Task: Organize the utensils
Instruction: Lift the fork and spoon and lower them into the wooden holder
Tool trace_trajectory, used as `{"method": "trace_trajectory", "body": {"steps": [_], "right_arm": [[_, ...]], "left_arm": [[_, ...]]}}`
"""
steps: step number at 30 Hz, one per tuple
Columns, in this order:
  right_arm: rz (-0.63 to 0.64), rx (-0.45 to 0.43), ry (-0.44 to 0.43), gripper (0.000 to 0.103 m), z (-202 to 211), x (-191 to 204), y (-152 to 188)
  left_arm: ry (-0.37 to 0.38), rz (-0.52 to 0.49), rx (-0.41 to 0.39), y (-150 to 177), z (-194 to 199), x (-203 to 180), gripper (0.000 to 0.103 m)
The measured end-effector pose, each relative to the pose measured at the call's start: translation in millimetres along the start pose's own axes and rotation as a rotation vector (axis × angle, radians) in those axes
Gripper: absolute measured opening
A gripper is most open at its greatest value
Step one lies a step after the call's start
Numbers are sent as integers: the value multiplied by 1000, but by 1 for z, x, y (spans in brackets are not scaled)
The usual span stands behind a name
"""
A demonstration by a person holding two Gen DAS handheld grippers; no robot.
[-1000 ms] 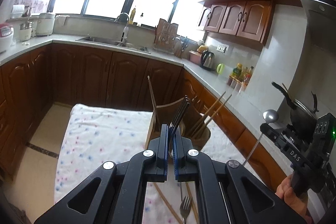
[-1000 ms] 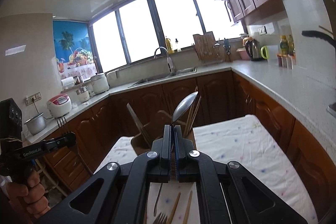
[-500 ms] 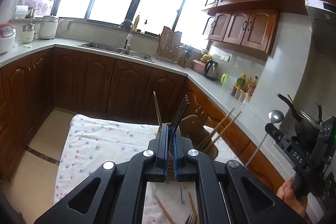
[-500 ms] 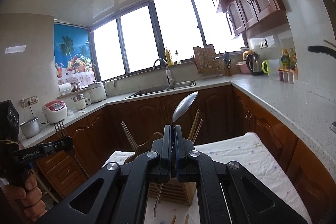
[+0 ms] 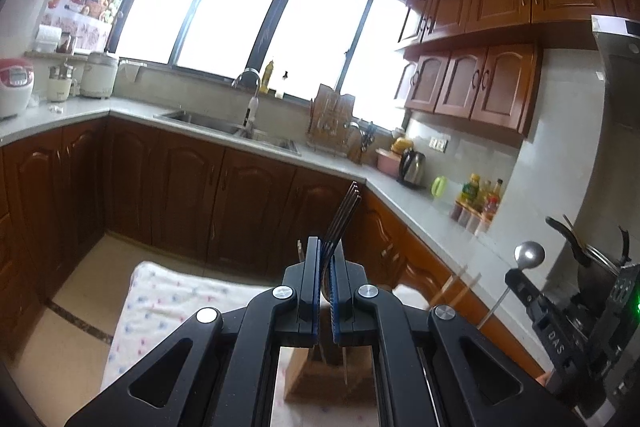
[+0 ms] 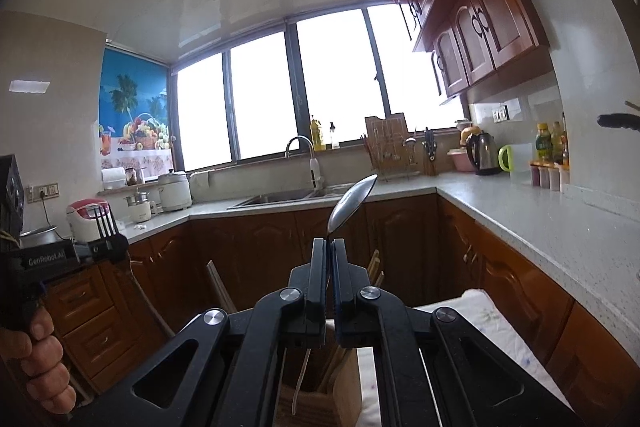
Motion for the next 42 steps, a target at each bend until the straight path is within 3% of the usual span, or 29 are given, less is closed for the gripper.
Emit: {"method": "trace_trajectory", "body": {"steps": [8,13,25,33,42], "right_arm": [[69,-26,-14,2,-25,13,5],[94,26,-30,2,-40,15,27],[94,131,-82,2,-46,11,61],[55,240,-117,2,-52,4,79],[18,294,-117,2,-57,-3,88]], "left_arm": [[-30,-42,-28,22,-50,-13,2],[-36,-81,3,50,-75,-24,2],[-20,-135,87,73,-100,-21,2],[-15,-134,164,70,-104,-11,2],[-25,-145,169,56,-109,-19,2]]}}
Point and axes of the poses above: each gripper's, at about its wrist camera, not at the fingertips, and z roughly against the way its jaws point, x to its left, y to its underside, the point moved 5 cm from there along -z, roughly the way its jaws point, and after that the axes turned 2 degrees about -z, right-handed, at the moved point
